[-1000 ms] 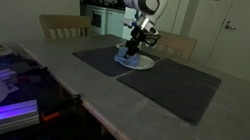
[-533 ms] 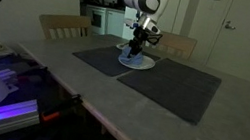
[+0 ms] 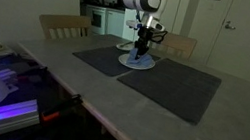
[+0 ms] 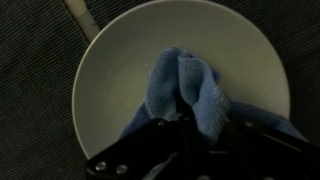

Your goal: Wipe the white plate with the light blue towel

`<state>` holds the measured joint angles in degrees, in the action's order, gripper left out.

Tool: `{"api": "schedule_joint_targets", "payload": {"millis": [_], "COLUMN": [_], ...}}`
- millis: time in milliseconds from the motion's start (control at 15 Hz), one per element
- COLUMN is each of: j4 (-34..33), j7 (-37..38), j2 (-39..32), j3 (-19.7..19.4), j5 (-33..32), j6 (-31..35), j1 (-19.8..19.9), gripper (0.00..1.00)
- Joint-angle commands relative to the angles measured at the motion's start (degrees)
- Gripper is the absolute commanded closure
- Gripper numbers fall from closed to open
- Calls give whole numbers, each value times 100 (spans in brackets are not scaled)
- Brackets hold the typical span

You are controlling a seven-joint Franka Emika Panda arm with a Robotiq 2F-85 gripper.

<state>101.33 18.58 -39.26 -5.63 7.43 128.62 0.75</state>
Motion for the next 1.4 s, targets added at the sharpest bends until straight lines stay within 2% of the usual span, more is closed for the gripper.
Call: {"api": "schedule_joint_targets", "payload": {"millis": [0, 267, 533, 933, 1133, 1333], "j4": [98, 168, 159, -55, -115, 78], "j7": [553, 993, 673, -19, -246, -288], "j2": [-112, -49, 7, -144, -208, -115], "j3": [-417, -603, -349, 93, 260, 232], "j5": [-622, -1103, -878, -358, -69, -9], "j6": [391, 147, -469, -1045, -932, -149], "j1": [-328, -511, -324, -59, 5, -44], "gripper": [98, 98, 98, 98, 98, 98]}}
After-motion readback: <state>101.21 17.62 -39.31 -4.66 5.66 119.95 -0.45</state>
